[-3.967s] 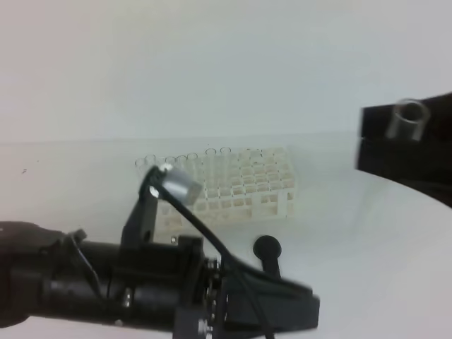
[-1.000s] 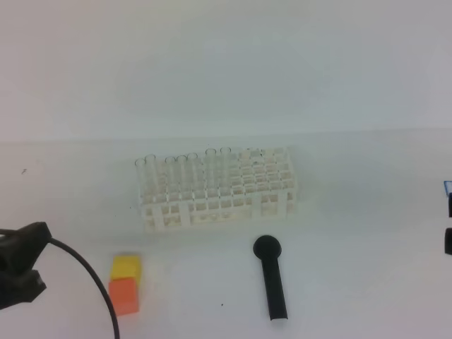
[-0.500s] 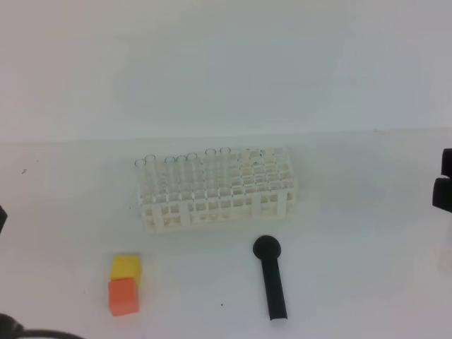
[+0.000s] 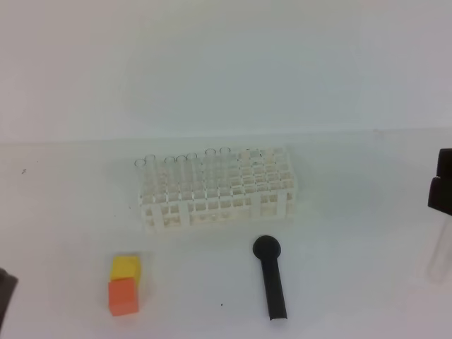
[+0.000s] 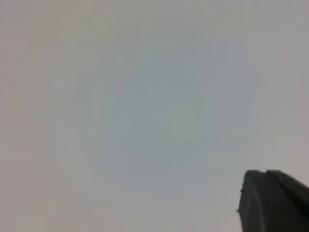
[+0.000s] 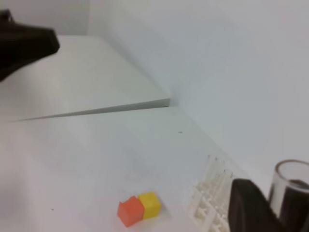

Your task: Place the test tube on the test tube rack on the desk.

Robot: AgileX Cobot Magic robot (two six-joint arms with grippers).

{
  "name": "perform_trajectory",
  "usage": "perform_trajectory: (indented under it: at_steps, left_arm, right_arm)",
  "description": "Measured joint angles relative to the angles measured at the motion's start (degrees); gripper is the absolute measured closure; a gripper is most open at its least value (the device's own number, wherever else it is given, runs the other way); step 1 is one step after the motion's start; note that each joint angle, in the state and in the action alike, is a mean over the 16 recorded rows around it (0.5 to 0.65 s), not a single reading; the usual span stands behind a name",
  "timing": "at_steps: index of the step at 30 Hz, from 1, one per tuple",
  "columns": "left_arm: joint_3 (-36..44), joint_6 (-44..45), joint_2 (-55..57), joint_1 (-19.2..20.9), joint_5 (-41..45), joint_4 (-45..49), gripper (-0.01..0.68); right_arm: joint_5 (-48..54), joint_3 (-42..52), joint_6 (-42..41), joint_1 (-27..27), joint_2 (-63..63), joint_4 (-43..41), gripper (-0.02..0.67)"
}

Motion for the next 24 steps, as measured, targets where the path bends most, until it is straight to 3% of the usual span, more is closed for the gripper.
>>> perform_trajectory:
  at_steps: [13, 24]
  left_arm:
    - [11.90, 0.14, -4.76, -2.83, -0.31, 2.32, 0.673]
    - [13.68, 0.22, -4.80, -2.83, -0.57, 4.65, 0.673]
  right_arm:
    - [4.20, 0.00, -0.04, 0.00, 0.00, 2.60, 0.526]
    - [6.25, 0.00, -0.11, 0.00, 0.00, 2.53, 0.526]
